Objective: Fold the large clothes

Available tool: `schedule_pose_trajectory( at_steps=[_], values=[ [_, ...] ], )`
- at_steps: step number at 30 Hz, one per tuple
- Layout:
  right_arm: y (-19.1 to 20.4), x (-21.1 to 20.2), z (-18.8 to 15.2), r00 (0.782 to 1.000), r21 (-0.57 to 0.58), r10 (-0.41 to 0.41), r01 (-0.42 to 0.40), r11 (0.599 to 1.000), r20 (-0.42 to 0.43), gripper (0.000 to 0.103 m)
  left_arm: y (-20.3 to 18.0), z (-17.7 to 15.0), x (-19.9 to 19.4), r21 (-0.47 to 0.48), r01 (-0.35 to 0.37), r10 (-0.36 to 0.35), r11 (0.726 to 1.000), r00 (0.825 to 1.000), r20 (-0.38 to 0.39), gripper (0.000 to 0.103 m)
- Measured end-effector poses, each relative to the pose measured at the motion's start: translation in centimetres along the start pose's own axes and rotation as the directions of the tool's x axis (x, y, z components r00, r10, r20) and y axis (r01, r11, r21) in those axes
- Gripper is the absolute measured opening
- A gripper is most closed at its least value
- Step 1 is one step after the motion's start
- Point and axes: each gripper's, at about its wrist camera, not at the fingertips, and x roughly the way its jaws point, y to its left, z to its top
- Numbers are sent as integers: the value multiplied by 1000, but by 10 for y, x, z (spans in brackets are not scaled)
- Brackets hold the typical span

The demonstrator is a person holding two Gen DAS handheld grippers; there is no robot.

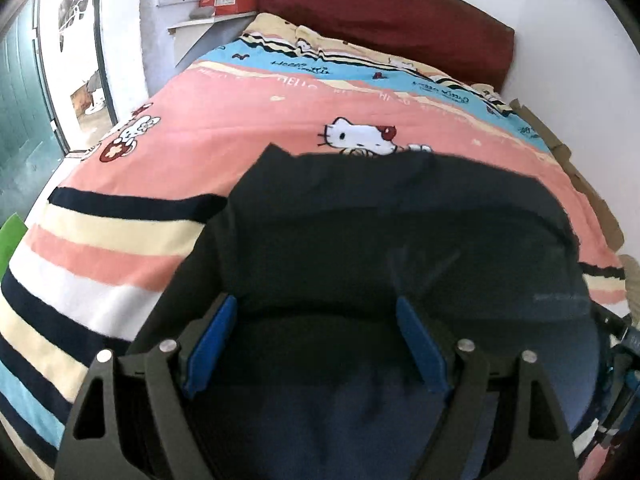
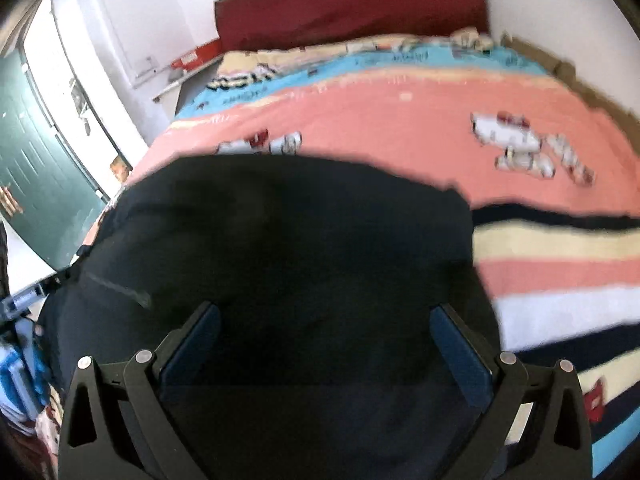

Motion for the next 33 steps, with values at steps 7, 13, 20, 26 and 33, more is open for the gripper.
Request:
schedule_pose_trajectory(
  at_steps=[7,13,20,26,33],
  values=[
    [-20,-12,-14,998,63,-37,33,997,48,103,-11,-12,-34,56,-13,7,998,994,110,81],
    [-5,-31,-32,996,1,-17,17,1000,90,103,-21,-32,-48,97,-55,37,994,984,175,81],
    [-4,-26,-42,996,-40,-40,43,998,83,103,-26,-43,-47,129,-77,50,989,978,201,81],
    [-16,-27,-49,993,-25,-90,92,995,78,102,-24,-49,-49,134,-86,57,987,976,208,81],
    [-33,-38,-55,990,17,-123,122,992,65,102,-23,-55,-61,139,-103,74,985,976,204,81]
  ],
)
